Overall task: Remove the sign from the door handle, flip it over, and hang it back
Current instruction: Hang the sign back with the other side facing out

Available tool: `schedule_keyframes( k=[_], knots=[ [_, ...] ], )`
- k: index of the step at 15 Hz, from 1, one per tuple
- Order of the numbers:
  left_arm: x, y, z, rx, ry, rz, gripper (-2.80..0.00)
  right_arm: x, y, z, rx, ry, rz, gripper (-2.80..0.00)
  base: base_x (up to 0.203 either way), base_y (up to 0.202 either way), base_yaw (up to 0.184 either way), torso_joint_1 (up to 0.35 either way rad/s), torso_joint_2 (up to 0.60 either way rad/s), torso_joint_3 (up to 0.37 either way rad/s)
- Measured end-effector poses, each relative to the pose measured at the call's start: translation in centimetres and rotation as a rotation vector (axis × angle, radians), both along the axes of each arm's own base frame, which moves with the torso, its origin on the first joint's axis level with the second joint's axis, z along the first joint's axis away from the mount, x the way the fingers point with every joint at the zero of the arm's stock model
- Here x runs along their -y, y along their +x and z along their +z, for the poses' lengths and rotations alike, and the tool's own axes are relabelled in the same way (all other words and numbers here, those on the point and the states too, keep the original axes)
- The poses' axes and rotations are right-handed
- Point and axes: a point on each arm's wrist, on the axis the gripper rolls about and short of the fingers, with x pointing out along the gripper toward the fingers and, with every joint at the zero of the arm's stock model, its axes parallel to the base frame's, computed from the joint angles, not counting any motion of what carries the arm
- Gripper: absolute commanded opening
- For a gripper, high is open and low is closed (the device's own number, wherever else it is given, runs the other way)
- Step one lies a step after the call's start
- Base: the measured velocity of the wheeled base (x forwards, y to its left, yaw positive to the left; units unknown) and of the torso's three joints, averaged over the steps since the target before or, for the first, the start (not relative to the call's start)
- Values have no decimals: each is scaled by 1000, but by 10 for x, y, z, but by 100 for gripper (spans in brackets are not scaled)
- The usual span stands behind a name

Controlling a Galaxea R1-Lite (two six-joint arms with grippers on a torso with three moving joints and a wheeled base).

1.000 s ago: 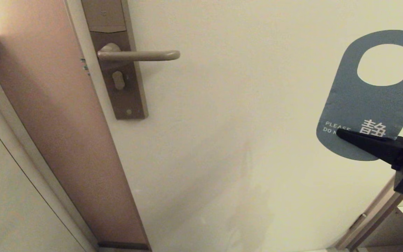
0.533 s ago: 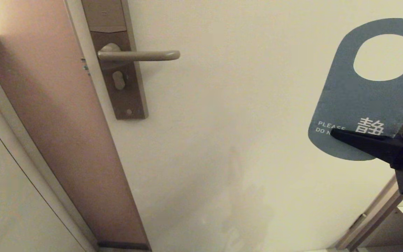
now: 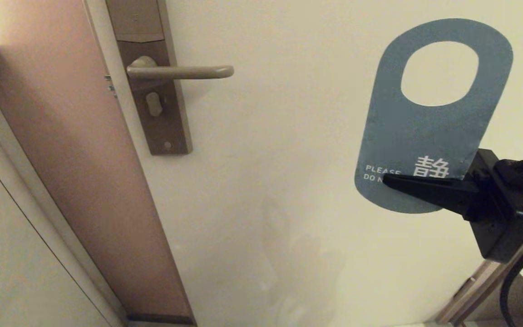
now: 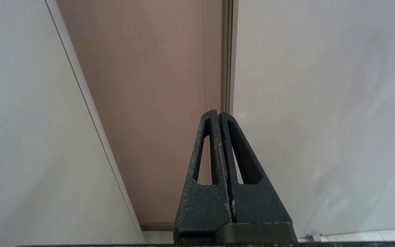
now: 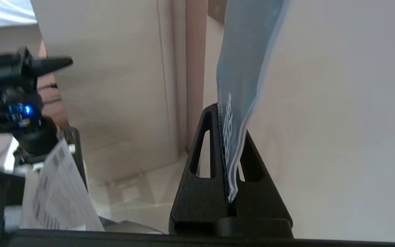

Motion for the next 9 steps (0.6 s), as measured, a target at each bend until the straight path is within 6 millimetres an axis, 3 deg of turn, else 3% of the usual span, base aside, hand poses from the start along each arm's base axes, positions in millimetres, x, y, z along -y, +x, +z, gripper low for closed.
schedule_keyframes(
  k=[9],
  knots=[
    [0, 0, 0, 0, 1, 0, -280, -63, 23, 17, -36, -33, -155, -280, 0, 0, 0, 0, 0, 0]
  ],
)
